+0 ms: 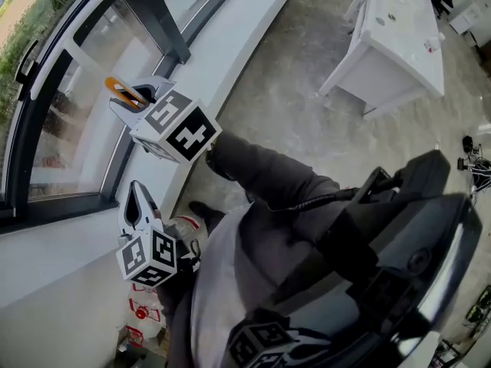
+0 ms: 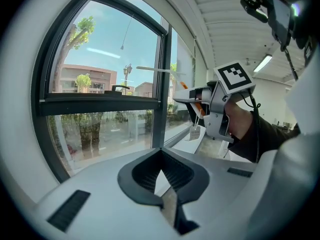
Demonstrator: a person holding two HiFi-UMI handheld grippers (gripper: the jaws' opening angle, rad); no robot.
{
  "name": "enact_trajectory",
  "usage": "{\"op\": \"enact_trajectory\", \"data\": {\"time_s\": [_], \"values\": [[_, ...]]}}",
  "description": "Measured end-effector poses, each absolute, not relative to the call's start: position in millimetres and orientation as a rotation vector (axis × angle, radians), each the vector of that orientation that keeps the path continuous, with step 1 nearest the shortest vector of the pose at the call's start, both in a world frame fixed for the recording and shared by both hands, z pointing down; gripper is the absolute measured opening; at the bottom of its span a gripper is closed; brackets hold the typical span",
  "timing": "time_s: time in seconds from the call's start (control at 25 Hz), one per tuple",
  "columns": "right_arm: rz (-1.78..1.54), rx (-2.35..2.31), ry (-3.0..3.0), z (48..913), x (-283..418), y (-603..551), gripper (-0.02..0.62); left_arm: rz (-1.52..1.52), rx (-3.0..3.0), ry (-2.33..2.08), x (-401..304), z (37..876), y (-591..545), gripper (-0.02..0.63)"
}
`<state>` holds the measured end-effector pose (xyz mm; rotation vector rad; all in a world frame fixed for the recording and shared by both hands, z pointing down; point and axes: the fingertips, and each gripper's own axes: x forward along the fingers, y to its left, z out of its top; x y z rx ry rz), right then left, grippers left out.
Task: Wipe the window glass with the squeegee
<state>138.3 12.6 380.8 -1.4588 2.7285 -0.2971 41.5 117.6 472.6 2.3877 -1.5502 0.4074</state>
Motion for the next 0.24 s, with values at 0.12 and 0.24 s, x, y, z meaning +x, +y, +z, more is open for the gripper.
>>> {"op": "enact_trajectory", "data": {"time_s": [0.12,0.24], "values": [[-0.299,-1.465,2.715,380.4,144.4,15.1,0.055,0.415,2.397,-1.545,45.9,472.2,119.6,0.000],[-0.301,-1.468,2.706,380.1,146.7,20.1,0.054,0.416,2.403,-1.543,47.5,472.1,123.8,0.000]]}}
